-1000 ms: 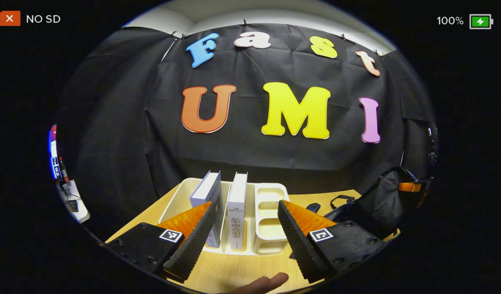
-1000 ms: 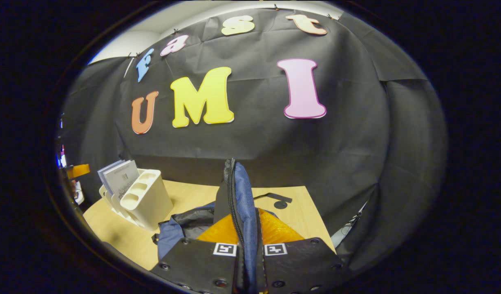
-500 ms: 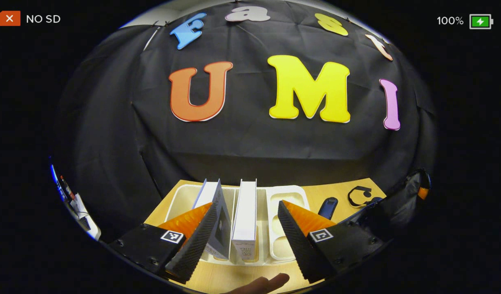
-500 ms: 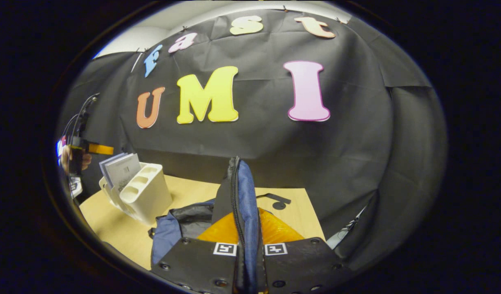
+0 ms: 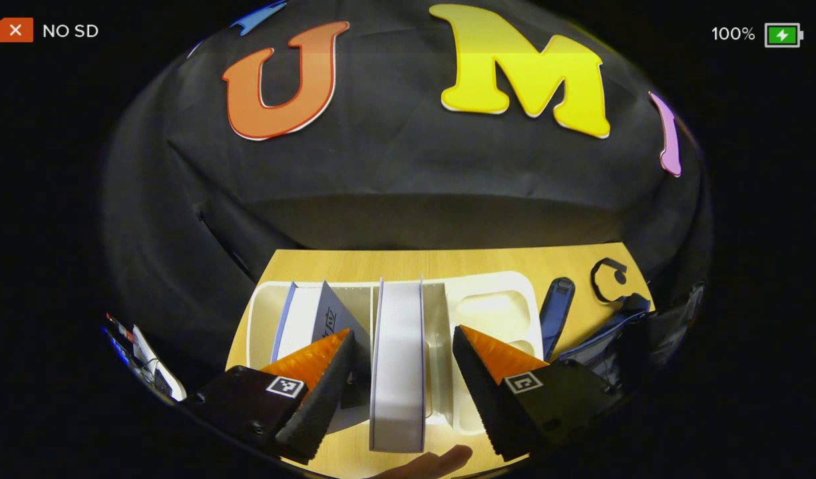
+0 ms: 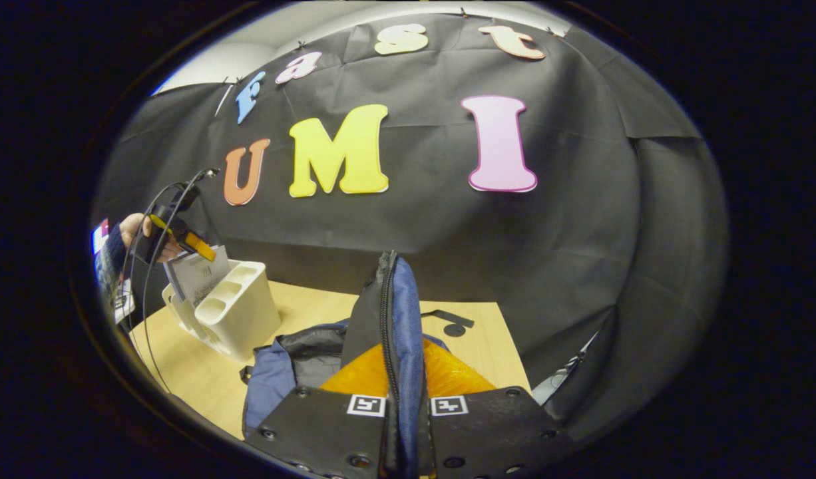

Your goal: Open the schoolbag, grab two books from the bookshelf and put them into the schoolbag.

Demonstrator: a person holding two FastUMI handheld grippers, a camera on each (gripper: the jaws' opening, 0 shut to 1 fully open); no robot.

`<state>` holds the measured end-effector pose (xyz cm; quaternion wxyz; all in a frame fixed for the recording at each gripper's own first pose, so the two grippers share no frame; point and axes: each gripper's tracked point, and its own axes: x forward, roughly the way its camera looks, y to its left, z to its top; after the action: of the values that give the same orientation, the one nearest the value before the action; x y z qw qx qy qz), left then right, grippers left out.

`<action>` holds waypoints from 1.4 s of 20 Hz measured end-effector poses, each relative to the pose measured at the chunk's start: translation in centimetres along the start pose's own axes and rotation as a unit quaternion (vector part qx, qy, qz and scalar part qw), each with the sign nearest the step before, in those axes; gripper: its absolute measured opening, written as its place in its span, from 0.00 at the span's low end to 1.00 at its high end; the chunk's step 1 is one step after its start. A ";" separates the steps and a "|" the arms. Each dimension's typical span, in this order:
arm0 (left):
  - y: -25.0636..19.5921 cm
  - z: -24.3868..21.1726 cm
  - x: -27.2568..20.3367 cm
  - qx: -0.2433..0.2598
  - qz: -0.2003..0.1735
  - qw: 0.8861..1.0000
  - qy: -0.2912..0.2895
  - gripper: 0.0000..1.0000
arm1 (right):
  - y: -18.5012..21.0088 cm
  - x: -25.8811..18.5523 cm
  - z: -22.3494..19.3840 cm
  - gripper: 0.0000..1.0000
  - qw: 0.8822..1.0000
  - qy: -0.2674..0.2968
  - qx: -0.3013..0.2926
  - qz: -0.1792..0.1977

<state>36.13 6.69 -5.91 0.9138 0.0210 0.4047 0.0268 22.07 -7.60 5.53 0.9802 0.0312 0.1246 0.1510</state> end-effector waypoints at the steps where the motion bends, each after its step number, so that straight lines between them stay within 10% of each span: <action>1: -0.2 -0.1 0.9 0.007 0.002 1.000 0.012 0.91 | 0.0 0.1 -0.1 0.10 1.000 0.002 -0.004 0.000; 11: -1.5 -4.5 5.4 0.015 -0.033 0.992 0.125 0.46 | -0.1 0.7 -0.9 0.11 1.000 0.010 -0.009 0.001; 28: -0.1 -8.6 -6.4 -0.014 -0.033 0.999 0.036 0.48 | 0.2 2.4 -2.5 0.11 0.999 0.033 -0.002 -0.004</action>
<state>25.50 6.30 -6.94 0.8993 -0.0065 0.4373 0.0035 23.56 -6.62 2.60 0.9762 0.0236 0.1566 0.1480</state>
